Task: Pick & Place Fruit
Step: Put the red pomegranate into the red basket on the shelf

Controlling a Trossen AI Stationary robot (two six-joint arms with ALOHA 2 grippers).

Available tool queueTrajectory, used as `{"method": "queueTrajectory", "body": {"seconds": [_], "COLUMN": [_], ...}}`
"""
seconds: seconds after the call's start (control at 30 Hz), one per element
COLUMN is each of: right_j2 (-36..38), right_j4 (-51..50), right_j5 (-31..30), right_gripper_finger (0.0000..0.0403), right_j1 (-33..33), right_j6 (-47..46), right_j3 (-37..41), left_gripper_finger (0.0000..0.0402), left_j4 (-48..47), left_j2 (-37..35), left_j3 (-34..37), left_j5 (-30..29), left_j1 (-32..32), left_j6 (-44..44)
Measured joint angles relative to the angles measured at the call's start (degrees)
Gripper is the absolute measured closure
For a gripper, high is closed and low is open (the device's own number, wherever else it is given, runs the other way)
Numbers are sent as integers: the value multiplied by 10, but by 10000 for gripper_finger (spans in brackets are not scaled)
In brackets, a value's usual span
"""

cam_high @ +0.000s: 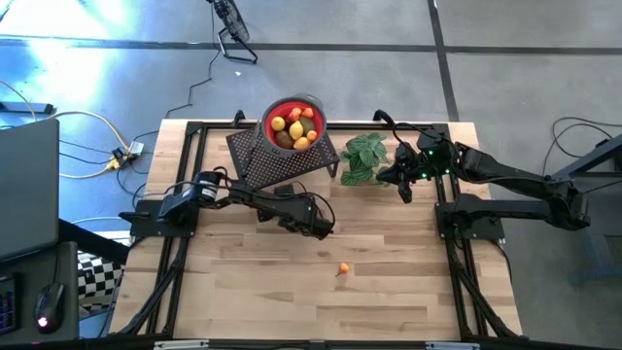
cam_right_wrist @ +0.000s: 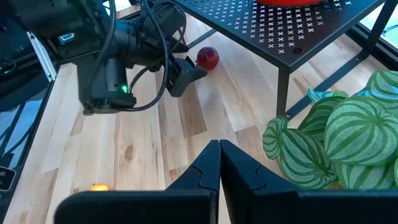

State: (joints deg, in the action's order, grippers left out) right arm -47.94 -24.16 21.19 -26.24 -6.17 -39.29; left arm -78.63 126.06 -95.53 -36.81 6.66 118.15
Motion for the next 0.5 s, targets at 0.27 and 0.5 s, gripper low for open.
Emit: {"method": "queueTrajectory", "body": {"seconds": [0.27,0.5], "right_j2": [0,0], "right_j4": [0,0], "right_j5": [-1,-2], "right_gripper_finger": [400,400], "right_j1": [0,0], "right_j6": [3,4], "right_j3": [0,0], "left_gripper_finger": [12,12], "left_j4": [53,100], "left_j2": [0,0], "left_j3": [55,71], "left_j5": [1,-9], "left_j1": [1,1], "left_j6": [5,6]}}
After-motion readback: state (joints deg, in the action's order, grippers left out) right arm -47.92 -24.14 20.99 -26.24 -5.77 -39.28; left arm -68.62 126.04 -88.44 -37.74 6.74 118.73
